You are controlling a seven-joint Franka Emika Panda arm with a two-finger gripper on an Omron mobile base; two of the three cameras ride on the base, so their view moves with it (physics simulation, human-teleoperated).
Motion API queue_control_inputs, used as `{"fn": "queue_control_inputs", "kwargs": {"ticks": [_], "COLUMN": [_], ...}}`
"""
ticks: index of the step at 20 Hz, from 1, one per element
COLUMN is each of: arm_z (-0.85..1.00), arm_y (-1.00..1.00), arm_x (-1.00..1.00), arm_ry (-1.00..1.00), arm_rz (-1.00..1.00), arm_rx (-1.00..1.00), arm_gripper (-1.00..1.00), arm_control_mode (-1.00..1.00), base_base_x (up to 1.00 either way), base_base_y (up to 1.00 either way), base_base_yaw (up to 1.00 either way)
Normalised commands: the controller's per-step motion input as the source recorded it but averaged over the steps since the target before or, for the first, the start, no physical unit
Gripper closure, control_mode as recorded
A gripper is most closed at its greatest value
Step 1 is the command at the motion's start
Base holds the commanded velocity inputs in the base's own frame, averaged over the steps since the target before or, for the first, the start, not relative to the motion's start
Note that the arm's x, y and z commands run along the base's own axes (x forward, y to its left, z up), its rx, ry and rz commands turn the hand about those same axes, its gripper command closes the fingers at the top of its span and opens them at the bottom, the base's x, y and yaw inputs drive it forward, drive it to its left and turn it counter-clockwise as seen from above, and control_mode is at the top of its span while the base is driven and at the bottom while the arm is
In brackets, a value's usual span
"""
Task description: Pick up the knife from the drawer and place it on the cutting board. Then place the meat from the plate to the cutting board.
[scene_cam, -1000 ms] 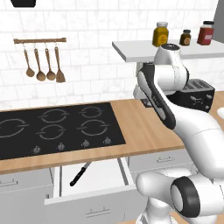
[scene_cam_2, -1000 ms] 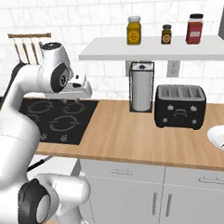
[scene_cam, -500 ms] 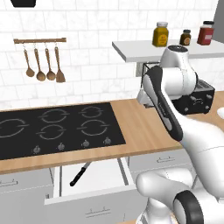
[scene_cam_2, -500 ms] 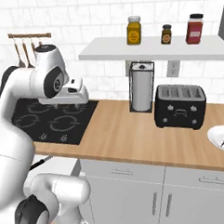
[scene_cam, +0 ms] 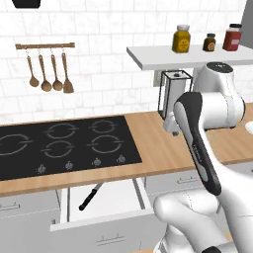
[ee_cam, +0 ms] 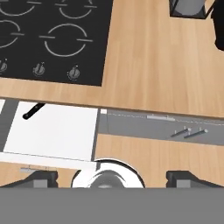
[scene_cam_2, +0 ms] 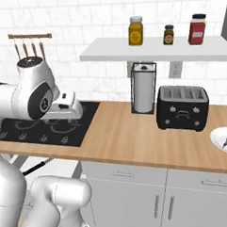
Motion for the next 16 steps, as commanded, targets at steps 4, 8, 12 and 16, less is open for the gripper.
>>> {"fn": "queue_control_inputs", "kwargs": {"ticks": [4, 8, 12, 16], "arm_z": [0.00, 0.00, 0.00, 0.00], "arm_y": [0.00, 0.00, 0.00, 0.00], "arm_x": [-0.58, -0.46, -0.34, -0.12], "arm_ry": [-0.06, -0.04, -0.06, -0.03], "arm_rz": [0.00, 0.00, 0.00, 0.00], "arm_rx": [0.00, 0.00, 0.00, 0.00], "arm_gripper": [-1.00, -1.00, -1.00, -1.00], "arm_control_mode": [-1.00, -1.00, -1.00, 1.00], "base_base_x": [0.00, 0.00, 0.00, -0.06], "base_base_y": [0.00, 0.00, 0.00, -0.01], "base_base_yaw": [0.00, 0.00, 0.00, 0.00]}}
